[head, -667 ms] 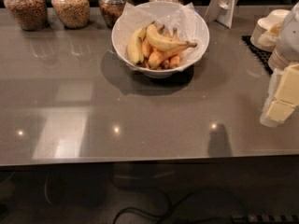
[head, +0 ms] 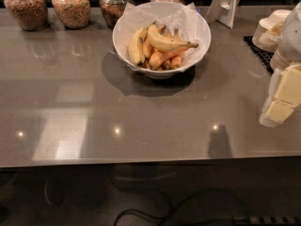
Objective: Pick banana from white bowl
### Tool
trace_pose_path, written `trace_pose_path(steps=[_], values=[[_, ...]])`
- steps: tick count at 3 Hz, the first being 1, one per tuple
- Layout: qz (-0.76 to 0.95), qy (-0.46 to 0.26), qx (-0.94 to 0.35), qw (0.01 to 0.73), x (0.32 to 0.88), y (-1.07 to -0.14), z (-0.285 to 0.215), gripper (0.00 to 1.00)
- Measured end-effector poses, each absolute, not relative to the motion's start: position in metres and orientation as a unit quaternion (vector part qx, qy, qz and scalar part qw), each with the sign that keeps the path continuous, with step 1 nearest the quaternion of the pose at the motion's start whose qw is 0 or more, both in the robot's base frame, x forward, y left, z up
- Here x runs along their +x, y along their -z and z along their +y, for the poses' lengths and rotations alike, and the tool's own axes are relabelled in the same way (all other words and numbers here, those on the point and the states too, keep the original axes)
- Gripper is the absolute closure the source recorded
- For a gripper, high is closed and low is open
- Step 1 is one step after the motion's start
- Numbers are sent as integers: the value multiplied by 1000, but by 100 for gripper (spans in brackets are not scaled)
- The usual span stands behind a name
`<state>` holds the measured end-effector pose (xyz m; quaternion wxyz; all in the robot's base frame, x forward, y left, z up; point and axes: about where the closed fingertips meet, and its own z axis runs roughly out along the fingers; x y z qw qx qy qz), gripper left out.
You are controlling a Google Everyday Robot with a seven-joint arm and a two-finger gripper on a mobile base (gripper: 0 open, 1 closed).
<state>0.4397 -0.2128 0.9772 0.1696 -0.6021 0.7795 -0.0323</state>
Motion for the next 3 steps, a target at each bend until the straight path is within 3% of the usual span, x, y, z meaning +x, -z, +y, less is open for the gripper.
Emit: trace_pose_path(steps=[3], values=[[742,-16,-587,322,527,-993,-128,0]])
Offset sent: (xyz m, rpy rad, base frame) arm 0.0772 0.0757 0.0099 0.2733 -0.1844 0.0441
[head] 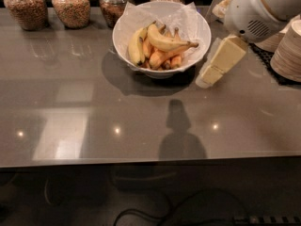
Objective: Pick banana from white bowl
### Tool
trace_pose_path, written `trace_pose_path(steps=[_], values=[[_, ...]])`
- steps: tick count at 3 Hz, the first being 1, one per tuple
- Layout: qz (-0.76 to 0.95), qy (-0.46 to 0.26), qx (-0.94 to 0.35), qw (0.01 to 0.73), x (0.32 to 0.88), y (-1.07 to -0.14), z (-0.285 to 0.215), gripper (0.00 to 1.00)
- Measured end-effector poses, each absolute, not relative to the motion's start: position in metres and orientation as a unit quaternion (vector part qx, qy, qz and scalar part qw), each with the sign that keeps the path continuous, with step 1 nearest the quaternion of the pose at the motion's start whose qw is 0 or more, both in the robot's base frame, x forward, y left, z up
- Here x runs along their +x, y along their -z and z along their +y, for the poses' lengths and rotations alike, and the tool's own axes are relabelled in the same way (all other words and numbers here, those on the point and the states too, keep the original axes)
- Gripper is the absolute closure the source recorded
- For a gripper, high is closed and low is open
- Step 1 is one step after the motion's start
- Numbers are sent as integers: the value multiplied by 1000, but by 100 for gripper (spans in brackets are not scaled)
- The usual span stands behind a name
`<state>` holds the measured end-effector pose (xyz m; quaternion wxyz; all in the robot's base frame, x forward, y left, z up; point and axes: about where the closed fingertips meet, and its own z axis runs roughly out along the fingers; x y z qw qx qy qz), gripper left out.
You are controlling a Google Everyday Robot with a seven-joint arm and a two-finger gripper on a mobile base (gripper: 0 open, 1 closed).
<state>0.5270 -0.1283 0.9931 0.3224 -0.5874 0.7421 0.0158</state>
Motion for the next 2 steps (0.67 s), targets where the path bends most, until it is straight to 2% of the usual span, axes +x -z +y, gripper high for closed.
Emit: trace_pose_path(steps=[2], values=[[736,-5,-553,390,629,-999,-72,0]])
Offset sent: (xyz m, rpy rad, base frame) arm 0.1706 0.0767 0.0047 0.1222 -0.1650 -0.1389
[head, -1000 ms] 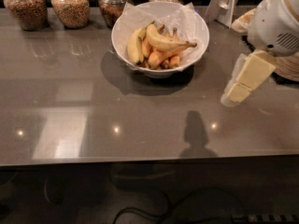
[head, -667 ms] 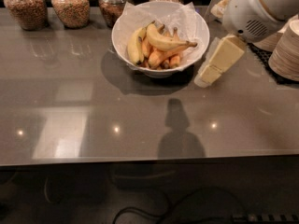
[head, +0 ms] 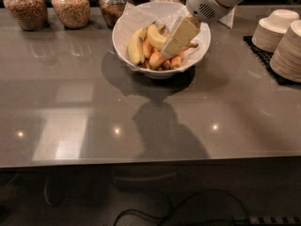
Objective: Pick banana from white bowl
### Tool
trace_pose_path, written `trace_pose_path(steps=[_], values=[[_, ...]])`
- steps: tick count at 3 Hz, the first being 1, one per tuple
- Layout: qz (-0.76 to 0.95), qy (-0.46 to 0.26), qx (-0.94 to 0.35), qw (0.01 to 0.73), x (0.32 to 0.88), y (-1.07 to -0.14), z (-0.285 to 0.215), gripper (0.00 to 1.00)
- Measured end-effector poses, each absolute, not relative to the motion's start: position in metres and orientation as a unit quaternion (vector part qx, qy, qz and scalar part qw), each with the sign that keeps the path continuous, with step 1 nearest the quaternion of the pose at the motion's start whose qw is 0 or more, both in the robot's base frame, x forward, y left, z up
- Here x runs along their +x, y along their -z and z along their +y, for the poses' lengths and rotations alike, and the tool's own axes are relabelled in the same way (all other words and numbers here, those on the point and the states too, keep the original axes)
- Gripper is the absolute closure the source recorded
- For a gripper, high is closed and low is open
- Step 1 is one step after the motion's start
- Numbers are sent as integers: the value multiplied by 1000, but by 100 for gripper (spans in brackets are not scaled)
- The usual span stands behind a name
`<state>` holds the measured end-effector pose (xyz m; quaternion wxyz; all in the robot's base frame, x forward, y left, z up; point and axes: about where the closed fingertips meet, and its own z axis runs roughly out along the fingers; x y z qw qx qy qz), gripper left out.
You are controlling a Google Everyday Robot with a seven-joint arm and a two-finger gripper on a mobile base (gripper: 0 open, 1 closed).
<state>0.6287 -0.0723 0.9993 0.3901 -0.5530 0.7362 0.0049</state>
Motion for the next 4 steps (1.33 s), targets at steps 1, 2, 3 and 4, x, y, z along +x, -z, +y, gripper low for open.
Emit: trace_pose_path(steps=[1,2,3,4], values=[[736,-5,-553,390,629,-999,-72,0],[735,3,-540,410,642,-998,-70,0],[732,2,-529,429,670,-992,-55,19],[734,-4,-521,436,690,-982,-43,42]])
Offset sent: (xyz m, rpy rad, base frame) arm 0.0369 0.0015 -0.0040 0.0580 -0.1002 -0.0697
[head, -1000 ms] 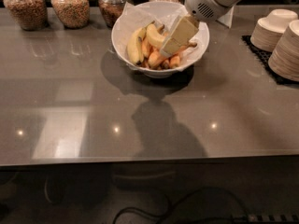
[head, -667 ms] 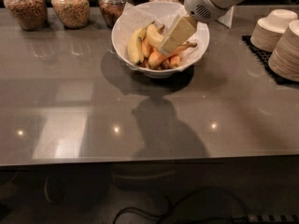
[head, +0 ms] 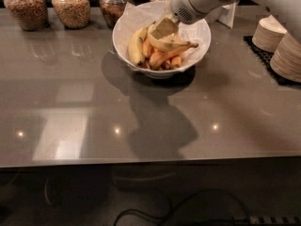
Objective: Pick banana from white bowl
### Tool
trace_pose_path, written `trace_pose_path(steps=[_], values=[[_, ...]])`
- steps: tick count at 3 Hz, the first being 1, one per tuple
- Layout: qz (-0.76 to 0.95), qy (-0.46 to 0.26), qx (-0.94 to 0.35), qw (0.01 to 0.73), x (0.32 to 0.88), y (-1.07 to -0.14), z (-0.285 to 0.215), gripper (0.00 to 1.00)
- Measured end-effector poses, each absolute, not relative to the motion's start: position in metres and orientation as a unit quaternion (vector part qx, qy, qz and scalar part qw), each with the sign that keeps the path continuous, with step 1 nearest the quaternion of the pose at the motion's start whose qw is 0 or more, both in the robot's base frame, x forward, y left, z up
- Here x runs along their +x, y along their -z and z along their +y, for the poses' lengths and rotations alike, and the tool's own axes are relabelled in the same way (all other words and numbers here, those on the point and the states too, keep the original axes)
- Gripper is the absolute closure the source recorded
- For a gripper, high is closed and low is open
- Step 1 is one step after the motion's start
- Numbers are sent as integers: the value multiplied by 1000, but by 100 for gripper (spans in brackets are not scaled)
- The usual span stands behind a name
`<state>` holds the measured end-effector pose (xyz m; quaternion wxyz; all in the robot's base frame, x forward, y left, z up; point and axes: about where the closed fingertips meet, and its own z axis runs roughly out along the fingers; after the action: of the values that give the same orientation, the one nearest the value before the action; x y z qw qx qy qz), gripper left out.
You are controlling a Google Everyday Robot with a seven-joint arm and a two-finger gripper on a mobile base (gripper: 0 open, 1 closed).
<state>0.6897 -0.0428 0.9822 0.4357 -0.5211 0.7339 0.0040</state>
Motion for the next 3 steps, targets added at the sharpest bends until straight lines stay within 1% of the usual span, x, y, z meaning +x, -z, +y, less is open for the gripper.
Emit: trace_pose_path(steps=[1,2,3], values=[[739,-14,-517,432,702,-970,-32,49],[750,-21,-510,421,711,-955,-29,49],[766,-25,-499,405,718,-942,-28,46]])
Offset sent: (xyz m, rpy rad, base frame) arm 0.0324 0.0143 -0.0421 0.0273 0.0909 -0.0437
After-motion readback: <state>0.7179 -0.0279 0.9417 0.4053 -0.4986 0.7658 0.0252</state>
